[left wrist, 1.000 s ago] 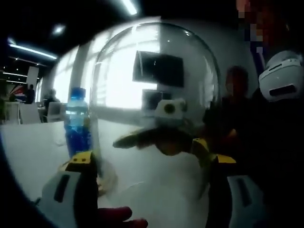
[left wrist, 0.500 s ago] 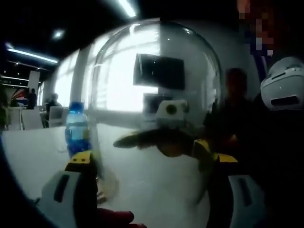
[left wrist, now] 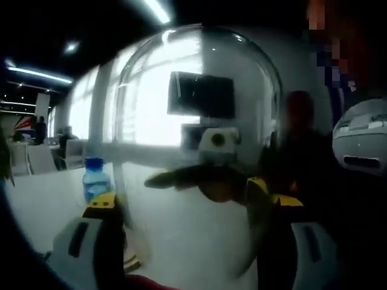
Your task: Open the cover put in the Mizone put the cover back on
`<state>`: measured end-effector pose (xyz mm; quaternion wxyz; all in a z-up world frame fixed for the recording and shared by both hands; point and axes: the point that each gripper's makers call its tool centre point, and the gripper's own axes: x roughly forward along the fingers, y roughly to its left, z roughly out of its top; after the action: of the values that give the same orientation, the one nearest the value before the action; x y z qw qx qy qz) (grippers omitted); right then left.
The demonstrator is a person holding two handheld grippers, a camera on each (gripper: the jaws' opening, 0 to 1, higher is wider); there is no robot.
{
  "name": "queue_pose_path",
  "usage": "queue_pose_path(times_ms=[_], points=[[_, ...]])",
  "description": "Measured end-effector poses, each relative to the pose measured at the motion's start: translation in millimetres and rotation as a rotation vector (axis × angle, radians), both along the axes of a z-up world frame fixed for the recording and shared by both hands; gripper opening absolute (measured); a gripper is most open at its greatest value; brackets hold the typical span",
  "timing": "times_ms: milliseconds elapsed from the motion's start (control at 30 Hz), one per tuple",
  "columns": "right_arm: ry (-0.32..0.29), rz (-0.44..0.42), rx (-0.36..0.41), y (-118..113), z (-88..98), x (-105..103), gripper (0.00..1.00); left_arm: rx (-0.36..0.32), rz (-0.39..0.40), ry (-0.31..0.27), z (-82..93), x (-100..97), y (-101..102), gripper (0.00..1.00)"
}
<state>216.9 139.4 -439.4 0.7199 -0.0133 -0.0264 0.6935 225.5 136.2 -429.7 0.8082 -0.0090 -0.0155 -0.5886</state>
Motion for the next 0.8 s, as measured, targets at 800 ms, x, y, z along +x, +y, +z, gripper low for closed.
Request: queue_pose_path(times_ms=[800], points=[[-0.028,0.011,0.032,-5,98.0,32,0.9,0.006,0.009,-0.024,97.1,30.2,-5,0.85]])
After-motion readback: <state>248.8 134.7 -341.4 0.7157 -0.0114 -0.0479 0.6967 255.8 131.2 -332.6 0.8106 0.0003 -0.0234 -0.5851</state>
